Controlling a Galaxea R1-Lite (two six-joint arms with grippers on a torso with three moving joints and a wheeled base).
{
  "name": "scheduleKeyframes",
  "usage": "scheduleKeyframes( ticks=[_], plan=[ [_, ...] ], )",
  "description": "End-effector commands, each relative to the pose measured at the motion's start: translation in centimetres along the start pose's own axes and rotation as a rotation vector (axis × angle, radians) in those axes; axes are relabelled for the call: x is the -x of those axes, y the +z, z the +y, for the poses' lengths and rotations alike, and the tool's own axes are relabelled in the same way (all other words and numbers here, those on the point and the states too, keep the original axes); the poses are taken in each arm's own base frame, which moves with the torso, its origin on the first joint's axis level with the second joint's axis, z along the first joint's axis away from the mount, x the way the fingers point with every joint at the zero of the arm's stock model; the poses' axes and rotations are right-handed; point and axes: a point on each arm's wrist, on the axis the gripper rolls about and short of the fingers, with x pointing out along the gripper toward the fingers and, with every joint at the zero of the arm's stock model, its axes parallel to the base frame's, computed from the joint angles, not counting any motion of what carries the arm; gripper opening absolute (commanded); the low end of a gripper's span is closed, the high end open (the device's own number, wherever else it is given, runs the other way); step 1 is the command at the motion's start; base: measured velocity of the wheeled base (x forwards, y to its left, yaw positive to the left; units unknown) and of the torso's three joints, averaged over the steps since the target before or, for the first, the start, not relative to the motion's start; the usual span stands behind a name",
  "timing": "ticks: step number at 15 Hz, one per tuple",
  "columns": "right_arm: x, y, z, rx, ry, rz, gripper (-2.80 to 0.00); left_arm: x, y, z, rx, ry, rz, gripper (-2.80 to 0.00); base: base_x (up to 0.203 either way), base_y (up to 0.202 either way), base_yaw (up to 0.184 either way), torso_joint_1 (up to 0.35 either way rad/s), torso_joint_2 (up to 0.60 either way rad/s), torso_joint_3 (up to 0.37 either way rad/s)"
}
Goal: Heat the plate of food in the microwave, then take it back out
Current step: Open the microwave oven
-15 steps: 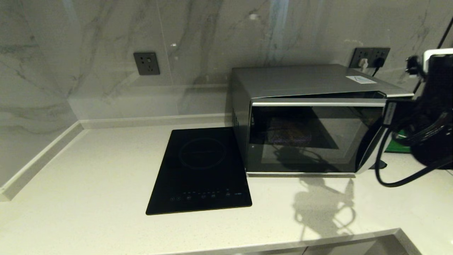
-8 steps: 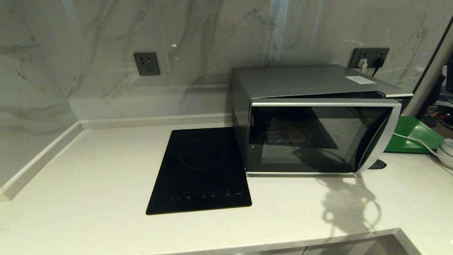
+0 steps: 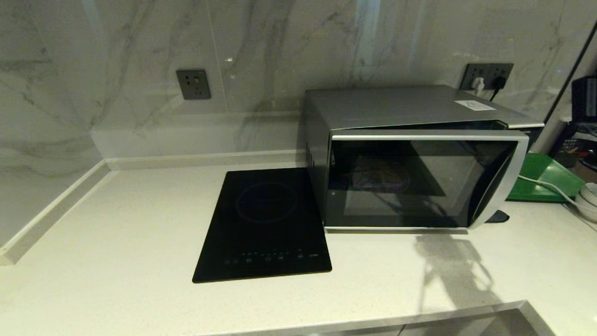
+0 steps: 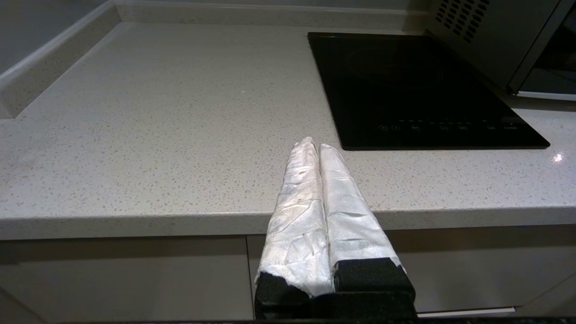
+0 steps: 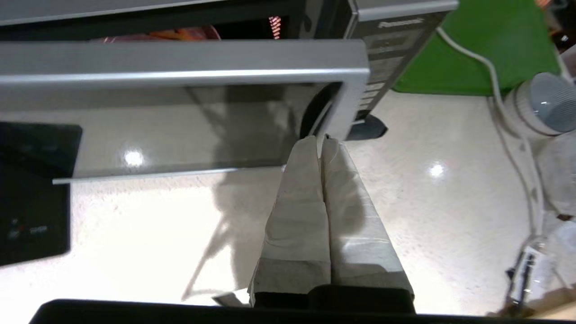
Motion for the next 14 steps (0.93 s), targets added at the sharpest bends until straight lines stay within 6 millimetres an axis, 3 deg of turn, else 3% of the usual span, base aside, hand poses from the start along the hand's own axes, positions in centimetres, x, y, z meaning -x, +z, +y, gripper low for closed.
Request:
scheduleKeyframes(
  ticks=[1, 7, 14],
  plan=[
    [-3.8, 0.2, 1.0, -0.012, -0.012, 0.063, -2.80, 0.0, 0.0, 0.0, 0.001, 0.001, 0.000, -2.80, 0.000, 0.000, 0.000, 0.000, 0.00, 0.000],
    [-10.6, 1.6, 2.8, -0.087, -0.154, -0.061, -2.80, 0.0, 0.0, 0.0, 0.001, 0.001, 0.000, -2.80, 0.000, 0.000, 0.000, 0.000, 0.00, 0.000],
    [-13.5, 0.4, 2.7, -0.094, -0.252, -0.054, -2.80, 0.0, 0.0, 0.0, 0.001, 0.001, 0.000, -2.80, 0.000, 0.000, 0.000, 0.000, 0.00, 0.000]
  ],
)
